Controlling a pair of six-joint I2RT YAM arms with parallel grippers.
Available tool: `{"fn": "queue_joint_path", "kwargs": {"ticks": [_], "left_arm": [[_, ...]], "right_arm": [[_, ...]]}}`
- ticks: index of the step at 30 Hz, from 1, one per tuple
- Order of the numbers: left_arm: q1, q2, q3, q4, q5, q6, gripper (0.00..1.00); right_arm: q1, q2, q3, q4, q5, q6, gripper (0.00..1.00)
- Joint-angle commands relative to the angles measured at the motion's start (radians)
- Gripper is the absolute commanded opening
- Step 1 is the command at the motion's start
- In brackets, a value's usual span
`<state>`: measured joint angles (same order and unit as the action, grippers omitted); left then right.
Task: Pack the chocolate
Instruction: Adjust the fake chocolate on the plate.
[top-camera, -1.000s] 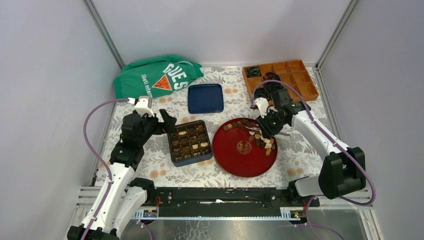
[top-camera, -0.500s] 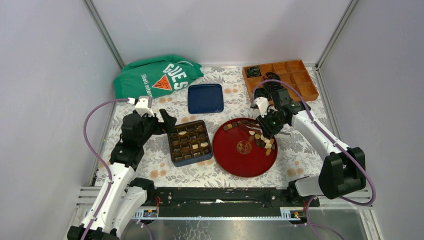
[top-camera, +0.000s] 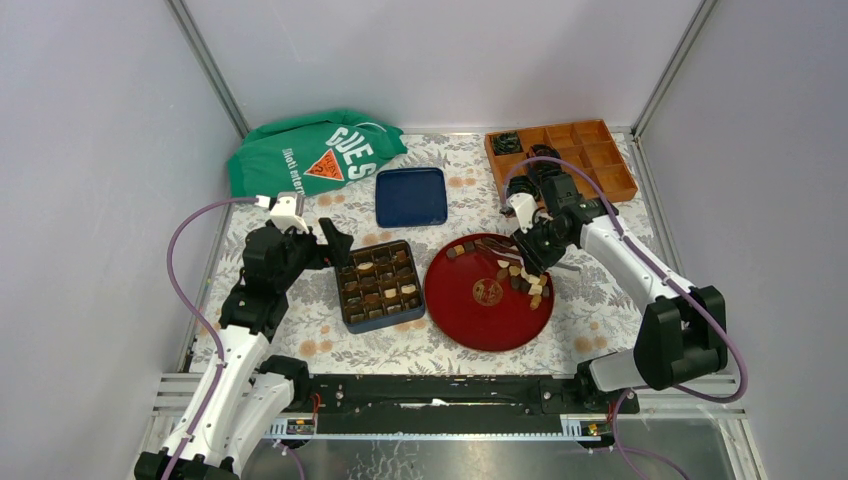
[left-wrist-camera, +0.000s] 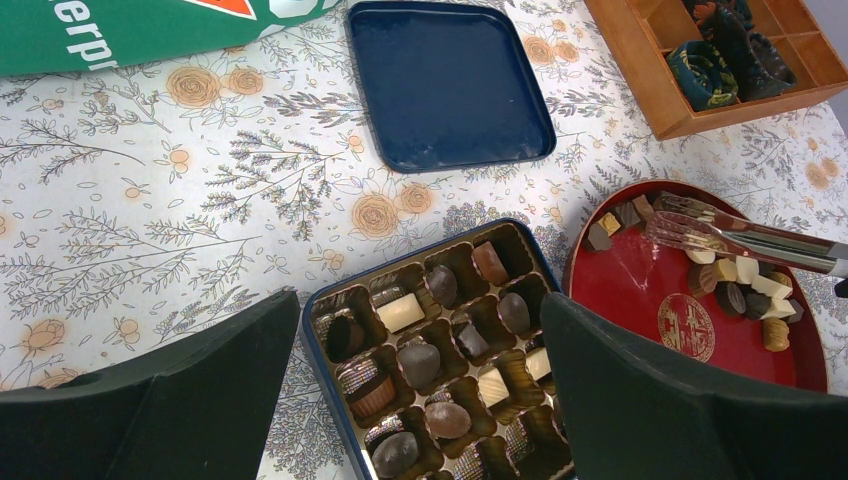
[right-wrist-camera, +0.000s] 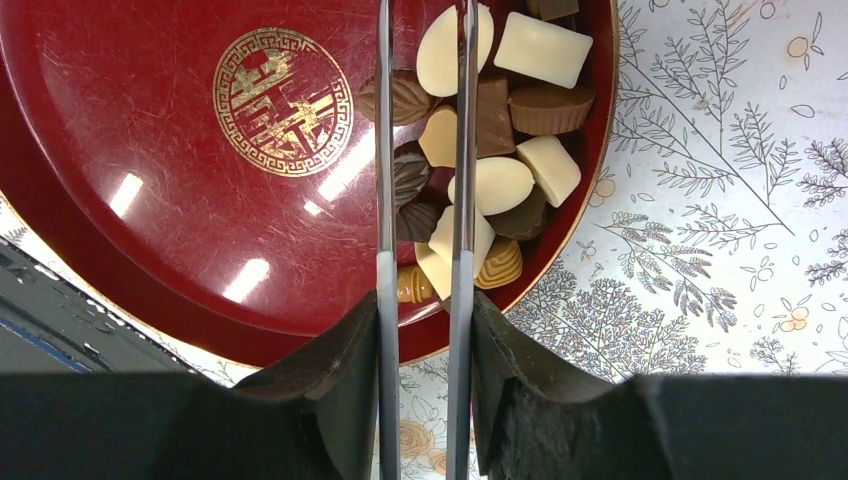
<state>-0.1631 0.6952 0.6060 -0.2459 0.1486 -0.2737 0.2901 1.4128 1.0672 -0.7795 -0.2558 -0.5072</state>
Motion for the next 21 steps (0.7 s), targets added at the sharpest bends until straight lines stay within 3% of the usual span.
{"fn": "queue_joint_path", "kwargs": {"ticks": [1,21], "left_arm": [[0.0,-0.006,0.035,0.006,-0.005,0.013,0.99],[0.0,-0.006,0.034,0.005,-0.006,0.013,0.99]], "right_arm": [[0.004,0.016,0.052,0.03,-0.005,0.018,0.39],[0.004,-0.073,-0.014,0.029,0.014,0.014,0.14]]}}
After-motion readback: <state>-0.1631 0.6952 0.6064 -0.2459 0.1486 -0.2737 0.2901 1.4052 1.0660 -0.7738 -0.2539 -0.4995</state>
